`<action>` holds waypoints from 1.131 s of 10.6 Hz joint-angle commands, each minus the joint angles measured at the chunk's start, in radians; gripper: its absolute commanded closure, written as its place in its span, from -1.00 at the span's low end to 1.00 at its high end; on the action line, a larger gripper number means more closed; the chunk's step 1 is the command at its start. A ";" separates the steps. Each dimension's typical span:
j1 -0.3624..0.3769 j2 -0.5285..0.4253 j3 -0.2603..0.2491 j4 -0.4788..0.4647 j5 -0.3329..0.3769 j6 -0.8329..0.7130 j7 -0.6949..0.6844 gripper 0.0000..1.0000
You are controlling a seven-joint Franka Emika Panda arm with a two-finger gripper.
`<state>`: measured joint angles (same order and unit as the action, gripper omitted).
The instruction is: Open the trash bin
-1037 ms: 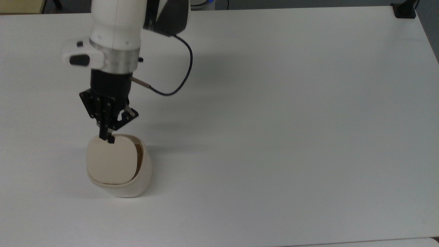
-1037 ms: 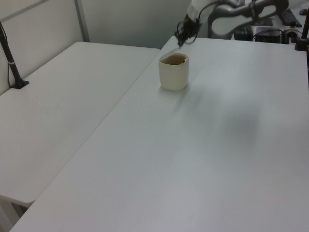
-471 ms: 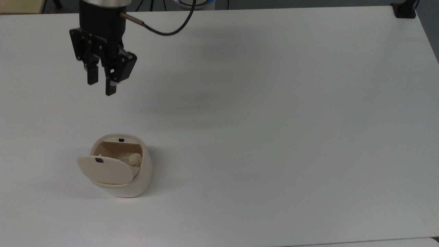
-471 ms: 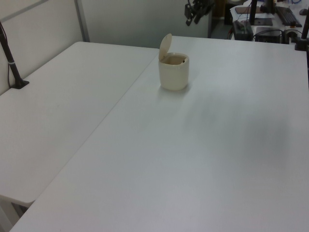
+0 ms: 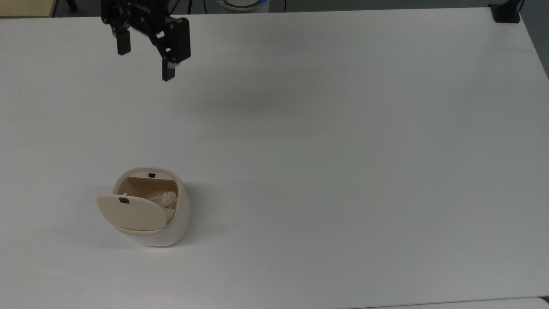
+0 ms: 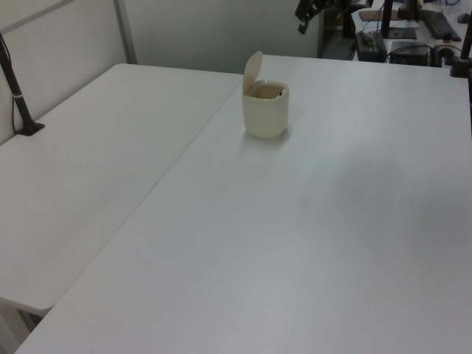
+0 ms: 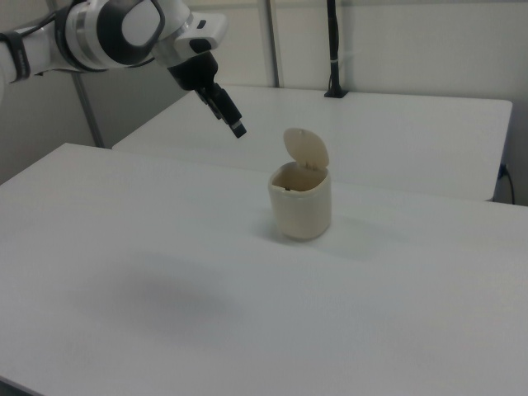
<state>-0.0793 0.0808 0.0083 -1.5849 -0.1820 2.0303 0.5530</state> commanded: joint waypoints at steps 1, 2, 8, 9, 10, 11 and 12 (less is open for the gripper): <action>0.009 -0.100 -0.001 -0.090 0.053 -0.103 -0.117 -1.00; 0.013 -0.111 -0.001 -0.092 0.085 -0.152 -0.178 -1.00; 0.013 -0.133 0.016 -0.090 0.133 -0.251 -0.571 -1.00; 0.013 -0.128 0.016 -0.093 0.133 -0.269 -0.578 -1.00; 0.018 -0.122 0.024 -0.093 0.133 -0.271 -0.575 -1.00; 0.023 -0.124 0.024 -0.093 0.133 -0.272 -0.573 -1.00; 0.024 -0.124 0.024 -0.092 0.133 -0.277 -0.570 -1.00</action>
<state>-0.0705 -0.0202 0.0370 -1.6525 -0.0682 1.7731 0.0039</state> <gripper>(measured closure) 0.000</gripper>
